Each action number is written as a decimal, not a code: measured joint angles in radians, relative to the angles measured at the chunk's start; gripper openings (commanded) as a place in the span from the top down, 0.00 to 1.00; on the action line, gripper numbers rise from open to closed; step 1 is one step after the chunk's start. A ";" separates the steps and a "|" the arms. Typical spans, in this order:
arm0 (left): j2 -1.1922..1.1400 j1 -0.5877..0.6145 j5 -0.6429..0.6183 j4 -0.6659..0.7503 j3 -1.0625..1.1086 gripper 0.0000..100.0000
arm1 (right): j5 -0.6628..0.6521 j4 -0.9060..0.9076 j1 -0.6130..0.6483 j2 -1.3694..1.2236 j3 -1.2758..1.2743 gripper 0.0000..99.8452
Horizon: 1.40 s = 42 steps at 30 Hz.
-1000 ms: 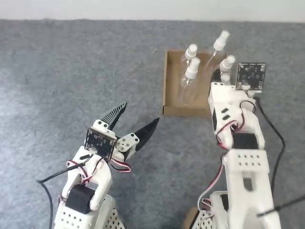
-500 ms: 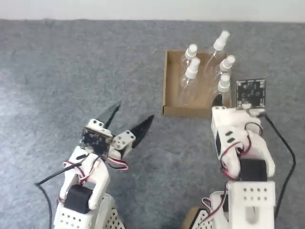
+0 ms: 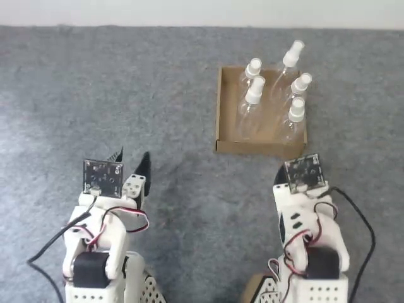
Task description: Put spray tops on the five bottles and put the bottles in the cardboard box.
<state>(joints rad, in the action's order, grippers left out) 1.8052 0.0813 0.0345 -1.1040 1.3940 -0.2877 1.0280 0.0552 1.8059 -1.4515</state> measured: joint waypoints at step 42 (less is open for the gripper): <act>0.000 0.095 0.003 -0.150 0.301 0.90 | -0.029 0.235 -0.238 -0.026 -0.207 0.98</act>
<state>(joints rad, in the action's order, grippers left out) 1.8052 0.1765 0.0376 -1.2543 1.6947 -0.3168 1.2628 -0.1826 1.7799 -1.6586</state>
